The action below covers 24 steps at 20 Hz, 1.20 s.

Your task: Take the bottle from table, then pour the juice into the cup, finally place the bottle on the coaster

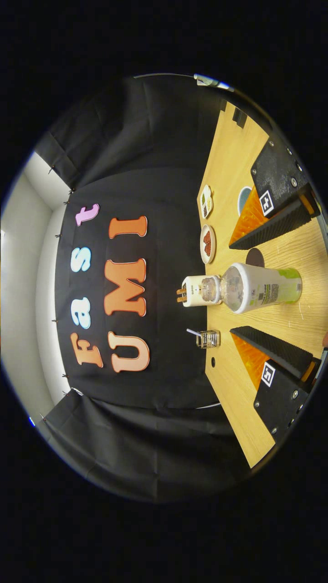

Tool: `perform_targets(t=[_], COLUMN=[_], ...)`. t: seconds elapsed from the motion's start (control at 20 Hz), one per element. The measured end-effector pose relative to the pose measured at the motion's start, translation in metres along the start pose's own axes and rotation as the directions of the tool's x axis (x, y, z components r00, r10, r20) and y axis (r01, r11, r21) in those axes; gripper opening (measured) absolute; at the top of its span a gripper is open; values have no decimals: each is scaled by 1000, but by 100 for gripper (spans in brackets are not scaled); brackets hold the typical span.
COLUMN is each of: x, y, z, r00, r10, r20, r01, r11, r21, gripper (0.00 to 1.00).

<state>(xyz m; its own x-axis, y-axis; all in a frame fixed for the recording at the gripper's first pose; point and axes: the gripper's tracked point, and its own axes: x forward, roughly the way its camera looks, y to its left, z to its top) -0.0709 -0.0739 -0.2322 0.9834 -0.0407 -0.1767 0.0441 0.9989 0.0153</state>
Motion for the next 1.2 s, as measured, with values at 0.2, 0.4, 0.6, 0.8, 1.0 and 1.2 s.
perform_targets(t=[0.2, 0.4, 0.6, 0.8, 1.0, 1.2], x=[12, 22, 33, 40, 45, 52], y=[4, 5, -3, 5, 15, 40], z=[-22, -36, -51, -47, -18, 18], r00=[999, 998, 992, 990, 996, 996], r10=[8, 7, -6, 30, 27, 88], r20=[-38, -70, -124, -137, -89, -21], r01=[-10, -8, -1, -36, -21, -77], r11=[999, 1000, 998, 998, 998, 947], r21=[-40, -15, -61, -42, 60, 313], gripper=[100, 100, 82, 60, 58, 58])
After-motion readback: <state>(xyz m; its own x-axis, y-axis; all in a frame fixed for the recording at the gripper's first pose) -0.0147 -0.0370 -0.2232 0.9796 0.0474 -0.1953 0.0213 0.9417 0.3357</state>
